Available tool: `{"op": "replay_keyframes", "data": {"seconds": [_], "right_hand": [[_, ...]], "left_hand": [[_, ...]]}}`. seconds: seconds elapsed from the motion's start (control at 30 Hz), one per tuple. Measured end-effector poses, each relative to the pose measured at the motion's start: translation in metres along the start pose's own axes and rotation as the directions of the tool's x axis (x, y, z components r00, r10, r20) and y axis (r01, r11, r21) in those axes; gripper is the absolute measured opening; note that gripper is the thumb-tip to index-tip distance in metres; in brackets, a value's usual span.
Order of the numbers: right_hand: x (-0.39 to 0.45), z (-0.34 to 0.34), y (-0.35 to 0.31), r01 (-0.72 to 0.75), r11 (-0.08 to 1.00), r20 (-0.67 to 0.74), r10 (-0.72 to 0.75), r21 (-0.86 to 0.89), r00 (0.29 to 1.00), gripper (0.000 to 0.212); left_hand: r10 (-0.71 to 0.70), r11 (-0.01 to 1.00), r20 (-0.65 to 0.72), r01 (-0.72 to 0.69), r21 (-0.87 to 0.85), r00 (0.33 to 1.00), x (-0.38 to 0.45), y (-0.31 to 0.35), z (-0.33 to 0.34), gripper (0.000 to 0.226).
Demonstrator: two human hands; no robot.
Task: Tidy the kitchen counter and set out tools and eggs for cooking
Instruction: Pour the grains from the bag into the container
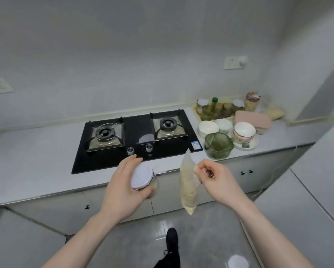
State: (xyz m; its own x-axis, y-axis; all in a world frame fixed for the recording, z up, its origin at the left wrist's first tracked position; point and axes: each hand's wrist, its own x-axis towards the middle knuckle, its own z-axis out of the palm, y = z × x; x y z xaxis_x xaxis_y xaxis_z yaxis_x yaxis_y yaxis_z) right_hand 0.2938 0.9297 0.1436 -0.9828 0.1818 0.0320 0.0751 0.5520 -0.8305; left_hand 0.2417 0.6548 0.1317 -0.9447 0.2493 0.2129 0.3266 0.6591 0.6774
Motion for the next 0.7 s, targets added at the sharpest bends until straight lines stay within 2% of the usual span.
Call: {"op": "replay_keyframes", "data": {"seconds": [0.27, 0.53, 0.7], "right_hand": [[0.073, -0.097, 0.062, -0.13, 0.991, -0.191, 0.124, -0.019, 0.974, 0.015], [0.163, -0.195, 0.103, -0.194, 0.981, -0.425, 0.185, 0.024, 0.886, 0.016], [0.211, -0.248, 0.13, -0.215, 0.977, -0.497, 0.19, 0.007, 0.847, 0.017]], "left_hand": [[0.103, 0.99, 0.088, -0.094, -0.102, 0.991, 0.132, 0.05, 0.091, 0.079], [0.17, 0.978, 0.122, -0.152, -0.145, 0.978, 0.257, 0.095, 0.161, 0.079], [0.231, 0.967, 0.169, -0.208, -0.146, 0.958, 0.31, 0.126, 0.189, 0.08]]}}
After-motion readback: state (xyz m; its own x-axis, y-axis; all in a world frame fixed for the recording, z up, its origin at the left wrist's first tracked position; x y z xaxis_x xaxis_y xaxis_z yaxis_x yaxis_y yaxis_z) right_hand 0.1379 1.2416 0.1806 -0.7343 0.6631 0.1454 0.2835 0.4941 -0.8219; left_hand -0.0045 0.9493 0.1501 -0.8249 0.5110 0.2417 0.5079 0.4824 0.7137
